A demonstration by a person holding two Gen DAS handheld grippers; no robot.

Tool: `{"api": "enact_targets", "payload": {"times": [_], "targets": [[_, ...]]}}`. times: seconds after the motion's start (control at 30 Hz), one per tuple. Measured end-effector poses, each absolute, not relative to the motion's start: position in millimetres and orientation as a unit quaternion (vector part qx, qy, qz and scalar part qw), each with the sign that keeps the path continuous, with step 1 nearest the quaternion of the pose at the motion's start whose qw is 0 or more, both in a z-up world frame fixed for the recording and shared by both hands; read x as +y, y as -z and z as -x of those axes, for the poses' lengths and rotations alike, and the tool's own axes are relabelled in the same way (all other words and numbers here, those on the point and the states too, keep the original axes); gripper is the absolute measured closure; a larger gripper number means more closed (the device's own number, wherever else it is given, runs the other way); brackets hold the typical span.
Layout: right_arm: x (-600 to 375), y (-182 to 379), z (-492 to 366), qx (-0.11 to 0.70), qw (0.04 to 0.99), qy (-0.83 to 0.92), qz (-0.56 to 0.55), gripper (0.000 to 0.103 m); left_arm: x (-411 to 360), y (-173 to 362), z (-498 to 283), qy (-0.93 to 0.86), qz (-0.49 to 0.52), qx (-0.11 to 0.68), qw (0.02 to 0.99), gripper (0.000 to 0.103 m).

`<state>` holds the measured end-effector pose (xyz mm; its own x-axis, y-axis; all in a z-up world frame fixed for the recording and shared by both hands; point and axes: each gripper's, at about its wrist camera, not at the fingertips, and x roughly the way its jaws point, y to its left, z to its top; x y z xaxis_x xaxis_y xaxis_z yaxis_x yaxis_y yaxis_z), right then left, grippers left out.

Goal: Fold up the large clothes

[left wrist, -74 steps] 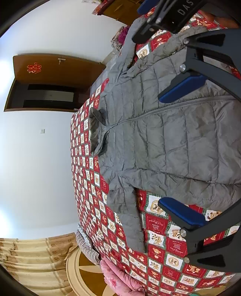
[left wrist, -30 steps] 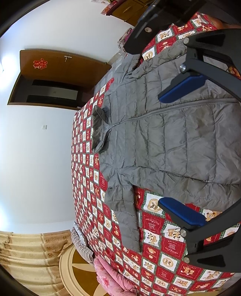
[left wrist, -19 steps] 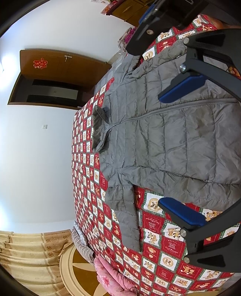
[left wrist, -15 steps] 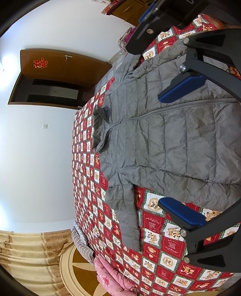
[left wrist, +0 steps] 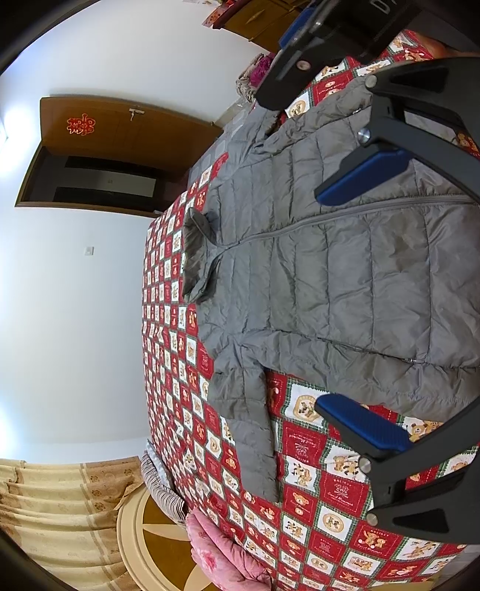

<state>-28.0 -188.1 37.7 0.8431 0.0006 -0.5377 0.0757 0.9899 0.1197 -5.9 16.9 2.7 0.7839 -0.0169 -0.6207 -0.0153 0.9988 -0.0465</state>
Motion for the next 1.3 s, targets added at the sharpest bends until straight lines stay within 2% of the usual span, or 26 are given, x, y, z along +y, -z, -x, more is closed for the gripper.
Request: {"api": "enact_targets", "payload": {"times": [0.43, 0.83, 1.03, 1.3], "targets": [[-201, -33, 11, 0.286, 0.956, 0.041, -0.059, 0.001, 13, 2, -13, -0.008, -0.001, 0.33, 0.944, 0.0], [-272, -28, -51, 0.29, 0.948, 0.123, -0.04, 0.001, 38, 20, -96, -0.033, -0.006, 0.337, 0.941, 0.0], [-345, 1, -98, 0.32, 0.927, 0.194, -0.032, 0.001, 57, 51, -152, -0.064, -0.013, 0.368, 0.928, 0.0], [-526, 36, -113, 0.325, 0.86, 0.375, -0.113, 0.001, 85, 84, -204, -0.095, -0.003, 0.39, 0.916, 0.0]]}}
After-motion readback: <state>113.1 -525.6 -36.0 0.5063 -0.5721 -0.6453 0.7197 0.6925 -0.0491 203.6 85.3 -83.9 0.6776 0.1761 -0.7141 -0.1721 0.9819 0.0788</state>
